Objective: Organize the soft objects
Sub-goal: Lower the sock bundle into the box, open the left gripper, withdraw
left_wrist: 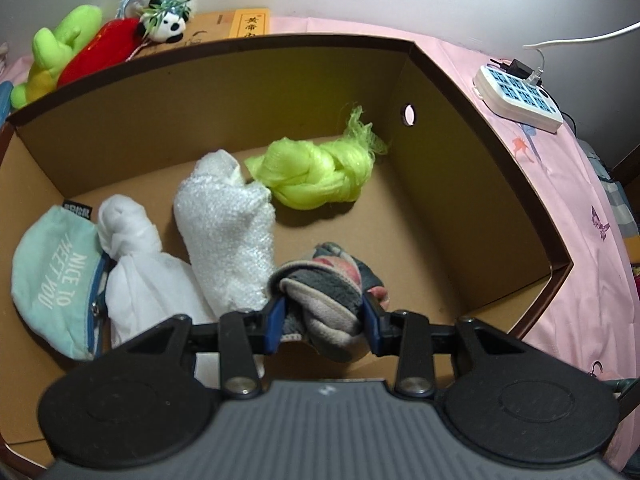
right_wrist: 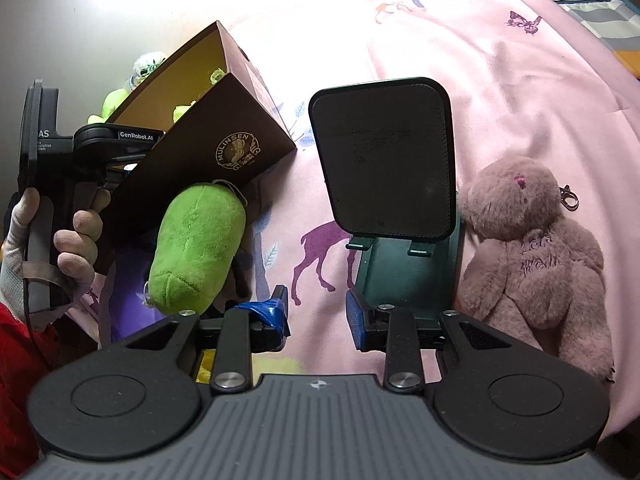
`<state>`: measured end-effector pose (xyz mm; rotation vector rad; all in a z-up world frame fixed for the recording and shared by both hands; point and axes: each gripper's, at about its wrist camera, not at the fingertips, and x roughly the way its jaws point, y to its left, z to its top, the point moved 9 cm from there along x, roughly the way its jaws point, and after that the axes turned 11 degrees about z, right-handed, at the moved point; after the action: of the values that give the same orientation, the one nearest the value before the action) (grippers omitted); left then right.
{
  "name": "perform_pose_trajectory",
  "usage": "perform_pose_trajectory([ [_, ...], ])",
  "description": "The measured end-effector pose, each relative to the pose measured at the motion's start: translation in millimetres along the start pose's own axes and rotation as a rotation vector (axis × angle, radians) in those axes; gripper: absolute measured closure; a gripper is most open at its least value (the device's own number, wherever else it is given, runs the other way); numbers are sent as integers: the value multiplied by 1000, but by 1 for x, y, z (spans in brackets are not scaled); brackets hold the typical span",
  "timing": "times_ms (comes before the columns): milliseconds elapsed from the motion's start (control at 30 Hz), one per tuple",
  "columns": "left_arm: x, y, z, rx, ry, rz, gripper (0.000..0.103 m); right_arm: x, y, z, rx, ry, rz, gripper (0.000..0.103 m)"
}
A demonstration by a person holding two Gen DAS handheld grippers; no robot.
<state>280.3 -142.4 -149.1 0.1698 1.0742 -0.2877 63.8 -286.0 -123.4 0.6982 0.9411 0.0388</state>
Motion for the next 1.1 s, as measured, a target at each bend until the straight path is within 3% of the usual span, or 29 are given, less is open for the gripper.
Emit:
perform_pose_trajectory([
  [467, -3, -1, -10, 9, 29, -21, 64, -2, -1, -3, 4, -2, 2, 89],
  [633, -3, 2, -8, 5, 19, 31, 51, -5, 4, -2, -12, -6, 10, 89],
  [767, -14, 3, -4, 0, -26, 57, 28, -8, 2, -4, -10, -4, 10, 89],
  [1033, -44, 15, 1, -21, -92, 144, 20, -8, 3, -7, -29, 12, 24, 89],
  [1100, -50, 18, -3, -22, -102, 171, 14, -9, 3, -7, -37, 16, 33, 89],
])
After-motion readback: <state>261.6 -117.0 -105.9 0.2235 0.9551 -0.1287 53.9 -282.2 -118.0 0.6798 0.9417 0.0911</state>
